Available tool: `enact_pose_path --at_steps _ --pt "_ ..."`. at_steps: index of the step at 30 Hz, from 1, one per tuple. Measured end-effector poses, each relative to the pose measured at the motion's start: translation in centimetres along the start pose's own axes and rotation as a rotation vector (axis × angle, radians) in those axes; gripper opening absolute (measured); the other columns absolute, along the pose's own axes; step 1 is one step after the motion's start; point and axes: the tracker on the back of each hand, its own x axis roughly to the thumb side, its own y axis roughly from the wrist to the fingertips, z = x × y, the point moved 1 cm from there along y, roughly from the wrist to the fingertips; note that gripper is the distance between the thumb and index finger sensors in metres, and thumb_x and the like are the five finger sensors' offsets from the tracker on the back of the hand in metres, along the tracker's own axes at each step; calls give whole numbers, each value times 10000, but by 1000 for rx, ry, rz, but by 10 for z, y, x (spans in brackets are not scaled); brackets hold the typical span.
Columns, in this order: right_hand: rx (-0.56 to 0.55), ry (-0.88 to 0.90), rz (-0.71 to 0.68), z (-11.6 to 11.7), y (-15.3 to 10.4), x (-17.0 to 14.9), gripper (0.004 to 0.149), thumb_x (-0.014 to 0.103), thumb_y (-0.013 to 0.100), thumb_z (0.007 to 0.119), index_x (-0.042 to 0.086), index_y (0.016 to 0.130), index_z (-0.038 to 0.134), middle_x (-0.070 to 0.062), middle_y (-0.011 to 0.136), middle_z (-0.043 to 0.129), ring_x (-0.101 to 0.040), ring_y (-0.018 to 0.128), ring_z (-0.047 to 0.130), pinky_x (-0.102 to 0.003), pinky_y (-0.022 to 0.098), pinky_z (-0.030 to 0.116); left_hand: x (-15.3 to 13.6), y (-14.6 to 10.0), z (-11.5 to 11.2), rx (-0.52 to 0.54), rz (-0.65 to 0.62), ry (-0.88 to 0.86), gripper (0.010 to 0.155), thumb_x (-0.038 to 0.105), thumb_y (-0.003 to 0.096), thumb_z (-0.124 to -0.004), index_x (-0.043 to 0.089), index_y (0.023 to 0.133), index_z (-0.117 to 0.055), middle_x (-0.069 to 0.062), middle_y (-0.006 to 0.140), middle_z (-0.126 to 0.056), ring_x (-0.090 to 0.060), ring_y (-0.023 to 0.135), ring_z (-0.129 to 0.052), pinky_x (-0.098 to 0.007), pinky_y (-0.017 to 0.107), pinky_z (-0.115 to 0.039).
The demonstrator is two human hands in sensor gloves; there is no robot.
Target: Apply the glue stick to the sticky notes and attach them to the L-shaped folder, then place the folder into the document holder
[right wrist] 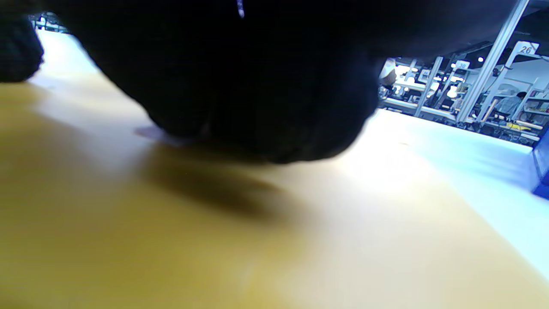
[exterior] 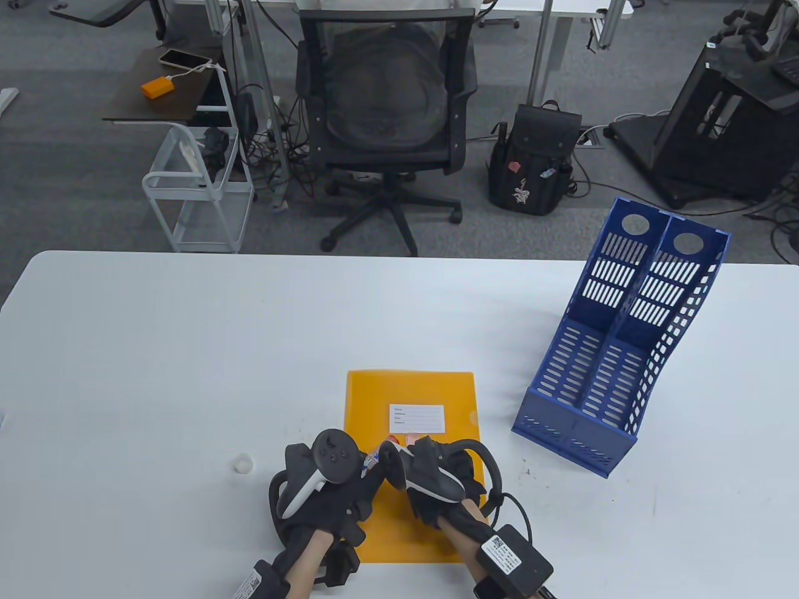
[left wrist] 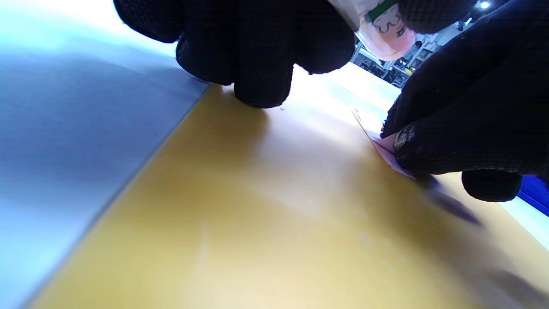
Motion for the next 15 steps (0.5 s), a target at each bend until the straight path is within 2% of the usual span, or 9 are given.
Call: enact_pose_path --at_steps 10,15 --pt "78 4 3 0 0 -4 375 243 467 905 146 828 921 -161 732 971 -256 375 1020 -337 171 859 0 -1 0 -1 0 -5 625 595 488 -618 133 887 -755 -120 934 -888 -357 923 -788 -587 694 -603" --pt "91 35 6 0 1 -8 377 278 481 881 152 834 916 -165 751 961 -261 383 1019 -338 178 857 0 -1 0 -2 0 -5 625 594 488 -619 133 887 -755 -121 934 -887 -357 922 -789 -587 694 -603"
